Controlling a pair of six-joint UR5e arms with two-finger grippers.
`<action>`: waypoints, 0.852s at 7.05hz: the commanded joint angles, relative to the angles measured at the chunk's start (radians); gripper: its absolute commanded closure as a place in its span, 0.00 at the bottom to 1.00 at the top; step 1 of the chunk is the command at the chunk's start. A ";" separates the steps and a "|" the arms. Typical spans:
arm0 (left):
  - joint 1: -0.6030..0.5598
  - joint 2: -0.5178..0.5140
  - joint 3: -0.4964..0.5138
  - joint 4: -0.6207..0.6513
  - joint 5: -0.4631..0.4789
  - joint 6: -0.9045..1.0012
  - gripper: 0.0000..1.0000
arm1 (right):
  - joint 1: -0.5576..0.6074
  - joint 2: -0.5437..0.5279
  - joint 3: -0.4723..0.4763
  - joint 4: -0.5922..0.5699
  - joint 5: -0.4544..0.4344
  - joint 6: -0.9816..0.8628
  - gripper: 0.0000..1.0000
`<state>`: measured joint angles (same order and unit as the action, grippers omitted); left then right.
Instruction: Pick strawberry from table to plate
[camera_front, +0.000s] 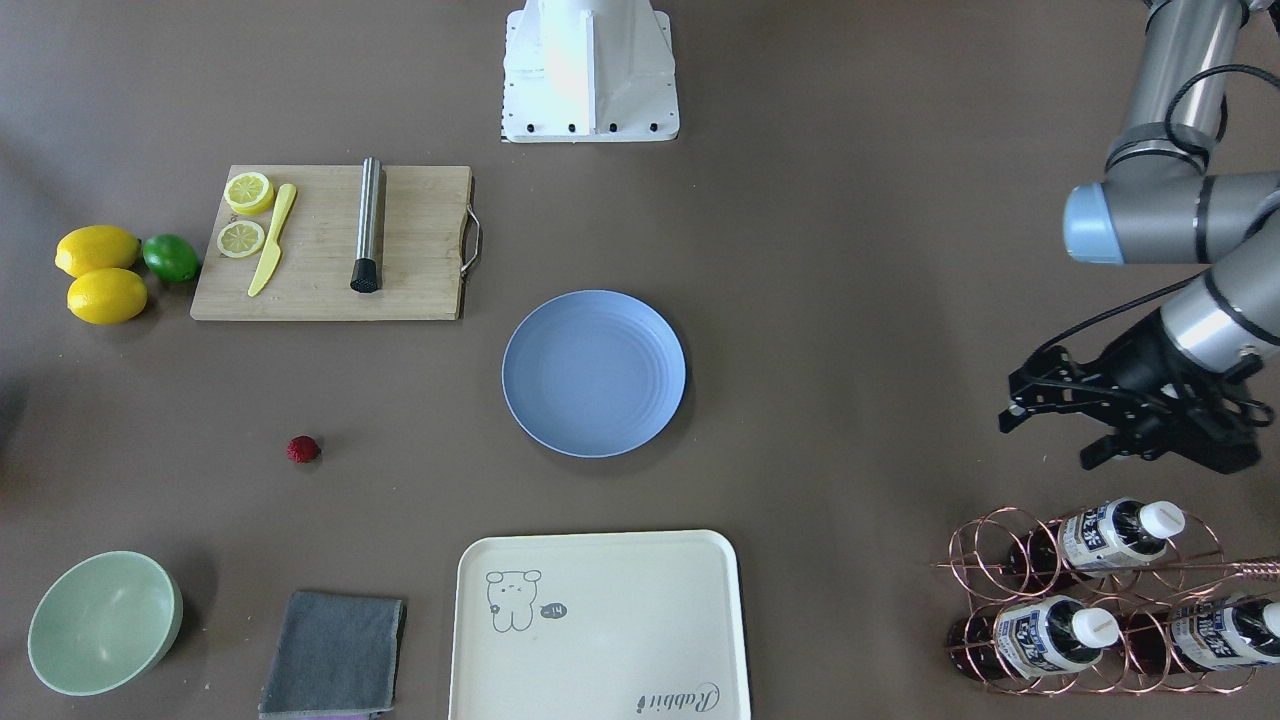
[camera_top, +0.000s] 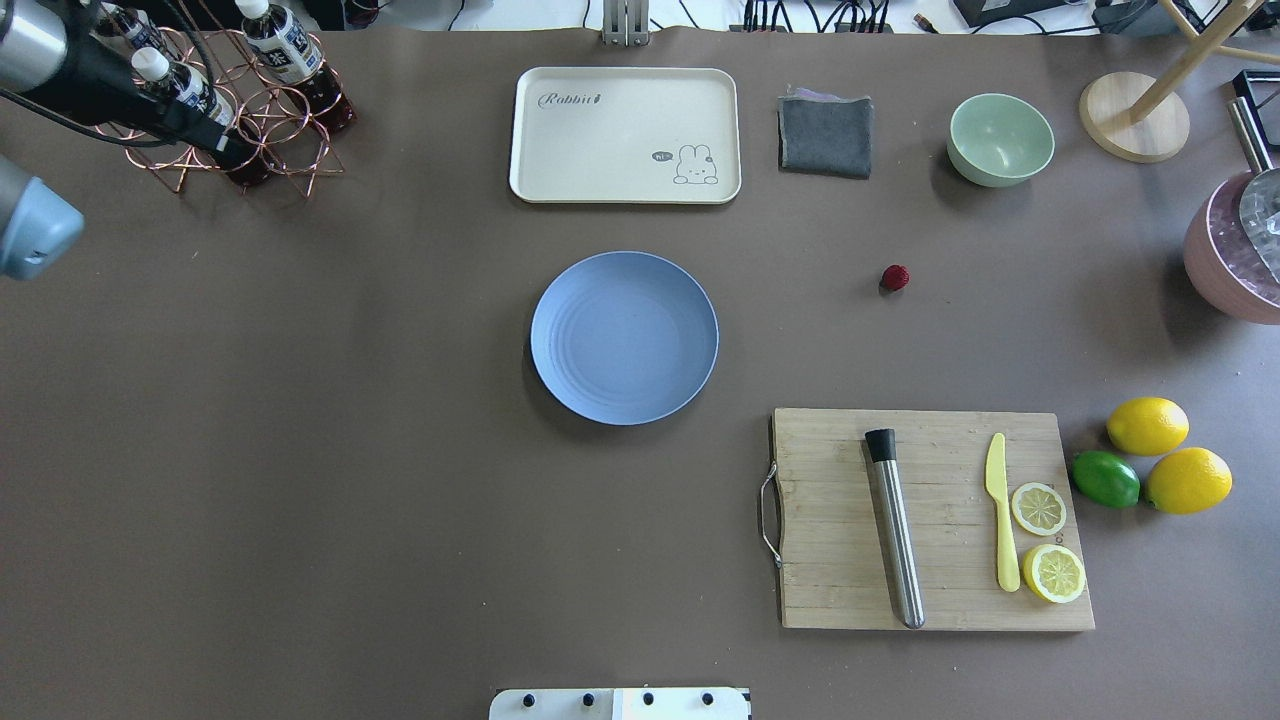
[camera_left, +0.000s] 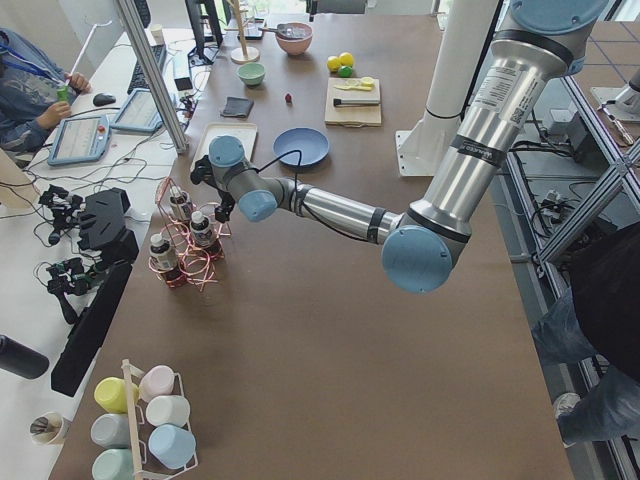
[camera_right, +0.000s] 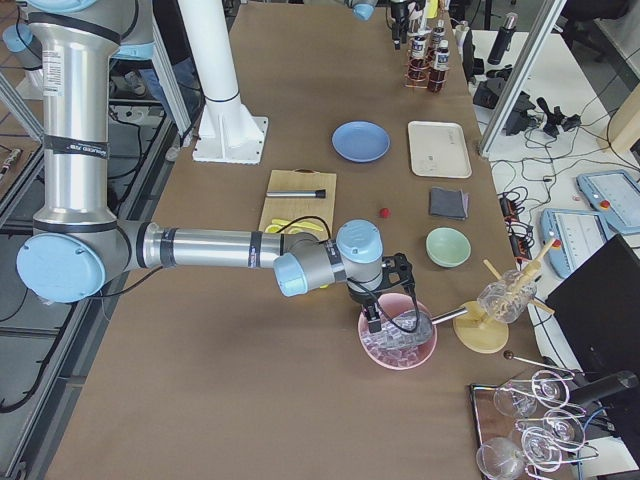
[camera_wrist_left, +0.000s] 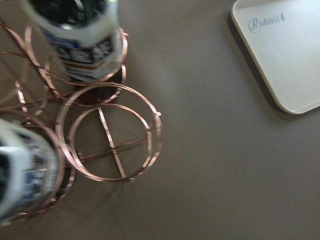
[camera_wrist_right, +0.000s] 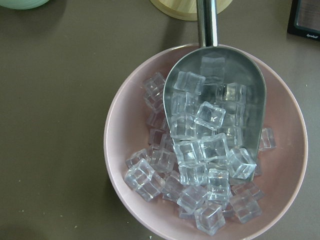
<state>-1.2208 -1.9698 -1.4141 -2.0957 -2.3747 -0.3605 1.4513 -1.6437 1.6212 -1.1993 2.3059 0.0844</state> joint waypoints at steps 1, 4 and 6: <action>-0.176 0.066 -0.014 0.216 -0.049 0.377 0.02 | 0.000 0.001 0.000 0.001 0.001 0.000 0.00; -0.319 0.193 -0.035 0.313 -0.113 0.599 0.02 | -0.070 0.064 0.060 -0.002 -0.011 0.256 0.01; -0.319 0.210 -0.052 0.316 -0.164 0.589 0.02 | -0.232 0.132 0.112 -0.002 -0.107 0.537 0.02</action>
<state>-1.5351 -1.7749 -1.4590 -1.7821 -2.5167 0.2249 1.3173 -1.5545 1.7032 -1.2017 2.2541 0.4429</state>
